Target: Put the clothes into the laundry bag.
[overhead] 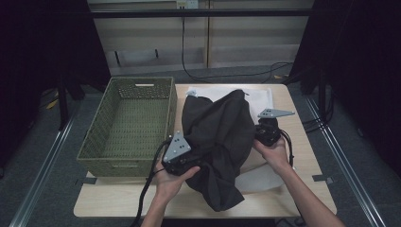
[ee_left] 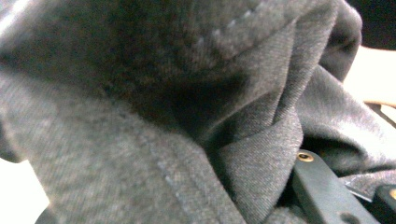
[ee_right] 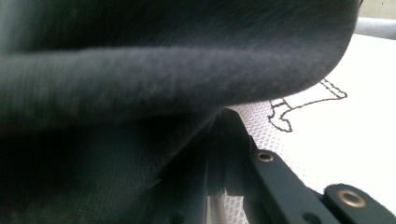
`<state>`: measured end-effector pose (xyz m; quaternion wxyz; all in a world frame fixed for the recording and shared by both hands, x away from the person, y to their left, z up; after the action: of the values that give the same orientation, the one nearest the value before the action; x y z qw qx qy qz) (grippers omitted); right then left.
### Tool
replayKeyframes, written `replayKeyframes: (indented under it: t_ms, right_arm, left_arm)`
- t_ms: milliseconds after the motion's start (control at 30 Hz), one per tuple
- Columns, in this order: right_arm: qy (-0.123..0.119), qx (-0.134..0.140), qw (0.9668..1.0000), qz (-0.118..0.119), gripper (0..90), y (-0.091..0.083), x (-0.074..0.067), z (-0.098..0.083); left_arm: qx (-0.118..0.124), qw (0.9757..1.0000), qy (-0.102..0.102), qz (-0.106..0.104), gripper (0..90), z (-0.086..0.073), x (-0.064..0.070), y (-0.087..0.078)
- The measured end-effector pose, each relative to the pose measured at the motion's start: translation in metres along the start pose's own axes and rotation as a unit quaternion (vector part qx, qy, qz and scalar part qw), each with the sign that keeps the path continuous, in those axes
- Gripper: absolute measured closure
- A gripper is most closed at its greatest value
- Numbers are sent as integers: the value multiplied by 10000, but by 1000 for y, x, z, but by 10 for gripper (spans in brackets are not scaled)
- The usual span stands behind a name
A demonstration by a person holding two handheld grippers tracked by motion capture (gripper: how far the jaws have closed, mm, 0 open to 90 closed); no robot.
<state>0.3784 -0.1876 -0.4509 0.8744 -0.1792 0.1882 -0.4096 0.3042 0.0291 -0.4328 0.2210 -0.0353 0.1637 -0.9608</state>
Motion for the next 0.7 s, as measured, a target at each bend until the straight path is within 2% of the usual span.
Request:
replayKeyframes:
  t_ms: [100,167,200,267,300,367,400,433,467,533,567,633,667,700]
  right_arm:
    - [-4,-59,10000,-18,887,2,1,-2]
    - [-27,-96,9999,-13,888,5,0,-4]
    - [-29,-122,9999,-34,888,6,-1,-5]
    - [-61,-174,9998,-38,888,7,-2,-6]
    - [-42,-200,9998,-49,888,8,-2,-7]
    - [-50,-210,9998,-53,888,9,-1,-8]
    - [-42,-214,9997,-59,888,9,-1,-8]
    - [-40,-211,9998,-53,888,8,0,-8]
    - [-31,-213,9998,-43,888,8,0,-8]
    - [26,-181,9998,-12,888,8,-2,-6]
    - [-2,-149,9999,14,888,7,-4,-3]
    - [24,-112,9999,10,888,6,-5,-1]
    - [11,-107,9999,-12,888,5,-5,1]
    - [6,-81,10000,-2,888,5,-7,3]
  left_arm:
    - [-362,9988,296,-170,658,-13,10,11]
    - [-600,9969,436,-273,658,-22,17,21]
    - [-776,9951,498,-344,659,-27,18,25]
    - [-938,9941,381,-378,660,-36,20,34]
    - [-1078,9923,400,-469,661,-46,22,41]
    - [-1136,9917,365,-489,663,-52,24,44]
    - [-1229,9900,394,-566,664,-58,25,47]
    - [-1379,9876,321,-682,664,-64,29,51]
    - [-1528,9849,470,-665,664,-71,33,53]
    - [-1480,9859,460,-634,669,-81,38,58]
    - [-1412,9871,355,-669,673,-82,38,57]
    - [-1452,9864,382,-664,673,-82,38,57]
    - [-1476,9858,463,-660,672,-81,38,57]
    - [-1437,9864,475,-647,646,-80,39,55]
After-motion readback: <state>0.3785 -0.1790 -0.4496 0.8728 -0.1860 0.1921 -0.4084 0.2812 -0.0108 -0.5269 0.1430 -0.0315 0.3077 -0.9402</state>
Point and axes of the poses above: each handheld gripper's, and its own axes: y roughly forward along the jaws, z roughly out of its top, x roughly to its right, the point moved 6 cm from there along y, roughly forward along the jaws, and after that the axes turned 5 degrees about -z, right-handed, at the moved point
